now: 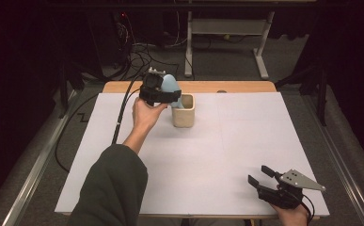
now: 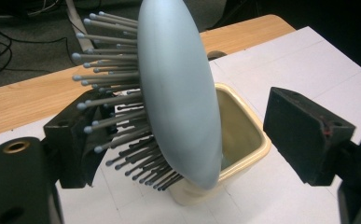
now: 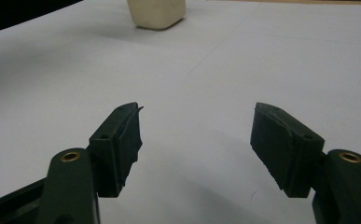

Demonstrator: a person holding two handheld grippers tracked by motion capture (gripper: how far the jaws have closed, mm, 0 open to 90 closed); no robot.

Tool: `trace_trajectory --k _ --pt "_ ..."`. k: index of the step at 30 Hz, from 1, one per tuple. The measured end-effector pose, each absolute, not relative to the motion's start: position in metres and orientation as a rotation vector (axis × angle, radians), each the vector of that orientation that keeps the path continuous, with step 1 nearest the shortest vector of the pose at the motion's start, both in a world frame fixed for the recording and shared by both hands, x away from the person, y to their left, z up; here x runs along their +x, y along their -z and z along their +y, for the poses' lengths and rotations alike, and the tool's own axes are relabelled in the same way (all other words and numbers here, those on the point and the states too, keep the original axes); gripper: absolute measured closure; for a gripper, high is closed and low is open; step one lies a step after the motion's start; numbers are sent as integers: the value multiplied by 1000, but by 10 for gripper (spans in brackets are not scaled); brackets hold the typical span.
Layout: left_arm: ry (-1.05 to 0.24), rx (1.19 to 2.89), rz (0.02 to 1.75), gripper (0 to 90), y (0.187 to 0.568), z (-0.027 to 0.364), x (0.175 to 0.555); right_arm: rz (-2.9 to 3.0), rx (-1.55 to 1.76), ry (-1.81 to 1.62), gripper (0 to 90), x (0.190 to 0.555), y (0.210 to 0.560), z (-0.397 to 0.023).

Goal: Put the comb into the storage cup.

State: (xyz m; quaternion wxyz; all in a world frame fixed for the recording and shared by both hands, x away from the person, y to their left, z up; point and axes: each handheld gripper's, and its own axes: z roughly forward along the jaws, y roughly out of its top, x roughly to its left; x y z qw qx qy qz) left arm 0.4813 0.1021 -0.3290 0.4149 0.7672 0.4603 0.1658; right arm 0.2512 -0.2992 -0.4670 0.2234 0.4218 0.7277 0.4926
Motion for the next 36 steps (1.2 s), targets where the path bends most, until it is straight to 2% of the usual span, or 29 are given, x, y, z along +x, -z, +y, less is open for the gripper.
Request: trace_trajectory --k 13,36 --pt "-454 1940 1150 191 328 111 474 2010 1166 -1355 339 252 467 -299" --pt "-444 1938 1131 195 325 124 462 2005 1159 -1353 339 251 467 -299"
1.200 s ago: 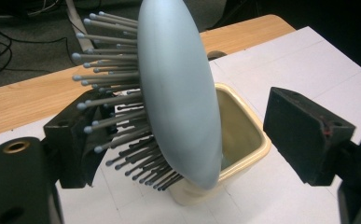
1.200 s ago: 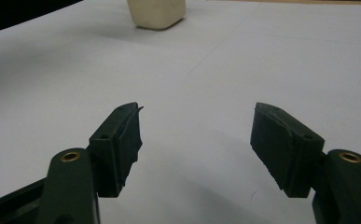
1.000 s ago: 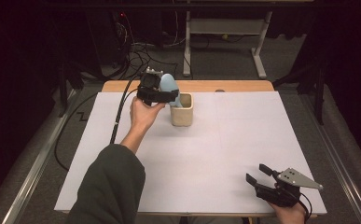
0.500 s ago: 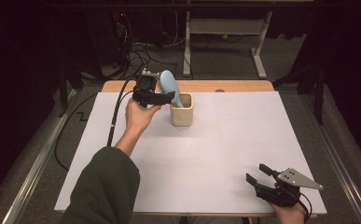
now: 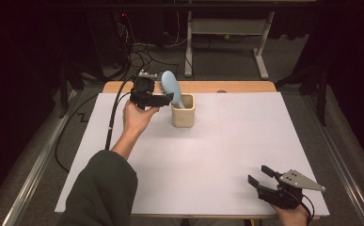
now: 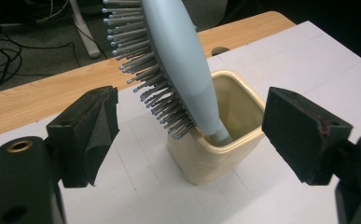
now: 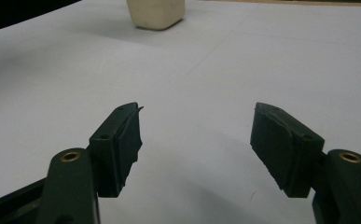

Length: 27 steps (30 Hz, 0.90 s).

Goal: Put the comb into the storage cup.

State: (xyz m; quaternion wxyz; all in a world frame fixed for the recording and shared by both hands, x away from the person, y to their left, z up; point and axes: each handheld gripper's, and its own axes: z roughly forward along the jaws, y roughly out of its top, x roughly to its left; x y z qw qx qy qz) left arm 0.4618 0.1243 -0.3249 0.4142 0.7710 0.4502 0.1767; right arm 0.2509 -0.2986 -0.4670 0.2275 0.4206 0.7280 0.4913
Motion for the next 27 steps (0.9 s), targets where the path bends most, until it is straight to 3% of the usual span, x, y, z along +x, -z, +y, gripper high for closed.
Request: trace_trajectory --k 27 --pt "-467 1931 1109 209 320 150 433 2001 1156 -1357 334 251 466 -299"
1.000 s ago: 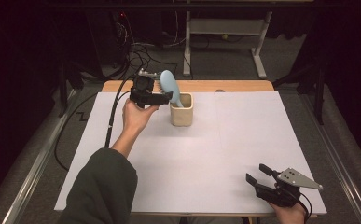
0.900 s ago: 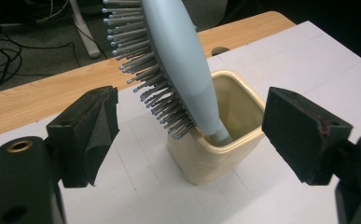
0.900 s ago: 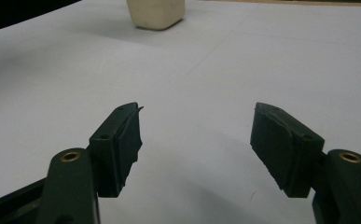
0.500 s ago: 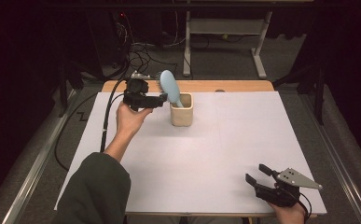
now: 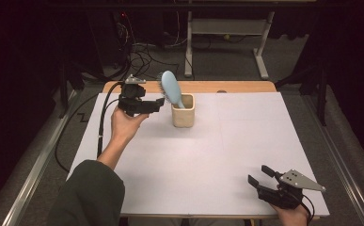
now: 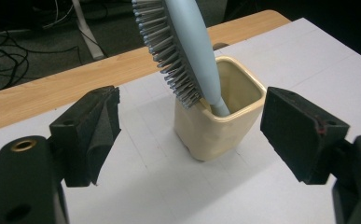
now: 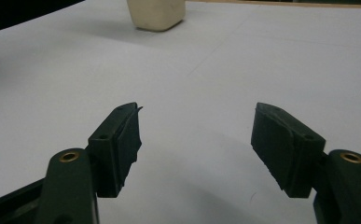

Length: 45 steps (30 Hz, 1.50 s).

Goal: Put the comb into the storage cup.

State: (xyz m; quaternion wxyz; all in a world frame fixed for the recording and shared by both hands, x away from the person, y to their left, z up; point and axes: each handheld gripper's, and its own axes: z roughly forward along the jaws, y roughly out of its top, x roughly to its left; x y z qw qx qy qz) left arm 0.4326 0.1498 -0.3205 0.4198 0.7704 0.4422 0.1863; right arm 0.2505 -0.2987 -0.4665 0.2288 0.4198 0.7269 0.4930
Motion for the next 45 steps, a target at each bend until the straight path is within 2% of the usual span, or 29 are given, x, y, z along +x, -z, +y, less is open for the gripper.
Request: trace_trajectory --k 45 --pt "-442 1914 1056 247 329 176 398 1992 1161 -1357 330 251 466 -299"
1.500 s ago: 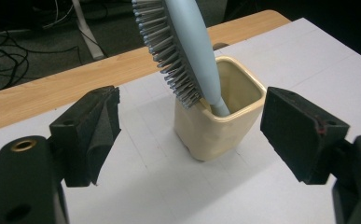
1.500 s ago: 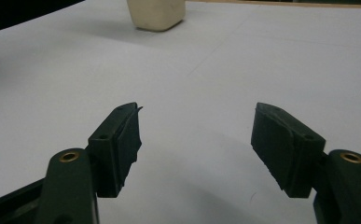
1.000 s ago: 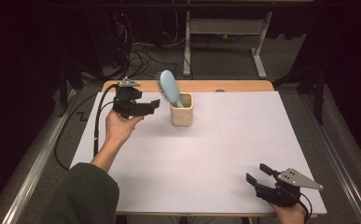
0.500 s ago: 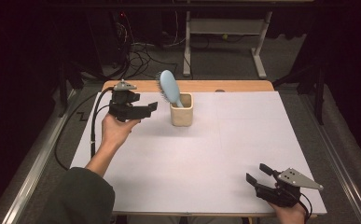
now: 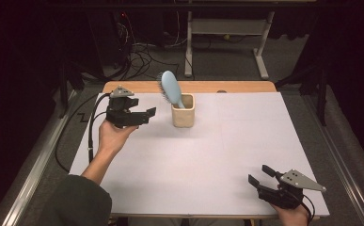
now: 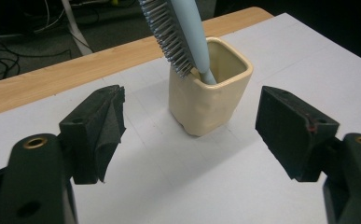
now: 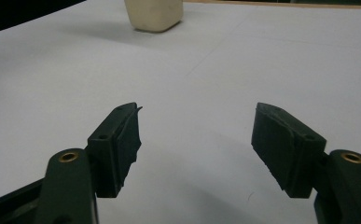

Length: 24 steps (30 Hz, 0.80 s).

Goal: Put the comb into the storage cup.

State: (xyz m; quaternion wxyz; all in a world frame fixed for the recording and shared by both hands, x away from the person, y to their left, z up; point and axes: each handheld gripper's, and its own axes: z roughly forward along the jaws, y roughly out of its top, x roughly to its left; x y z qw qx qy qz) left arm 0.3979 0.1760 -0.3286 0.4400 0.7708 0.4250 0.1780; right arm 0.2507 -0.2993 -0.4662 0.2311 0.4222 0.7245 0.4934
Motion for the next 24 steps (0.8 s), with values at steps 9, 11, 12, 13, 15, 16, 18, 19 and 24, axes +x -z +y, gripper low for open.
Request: trace_trajectory --k 9,11,12,13,15,16,18,19,24 --pt "-442 1924 1062 255 333 183 392 1991 1164 -1360 330 251 466 -300" --pt "-442 1920 1063 256 333 185 390 1990 1165 -1360 330 251 466 -300" --pt "-441 1919 1064 255 333 186 389 1990 1164 -1359 330 251 466 -300" --pt "-441 1921 1063 255 333 187 388 1990 1164 -1359 330 251 466 -300" --pt "-441 1923 1062 255 333 188 386 1990 1164 -1360 330 251 466 -300" --pt "-440 1921 1063 256 334 188 385 1991 1165 -1360 330 251 466 -300" --pt "-439 1920 1060 256 334 190 383 1990 1166 -1359 330 251 466 -300" --pt "-438 1921 1058 256 334 190 382 1990 1164 -1360 330 251 466 -300" --pt "-437 1925 1049 255 333 192 377 1991 1164 -1361 330 251 466 -300"
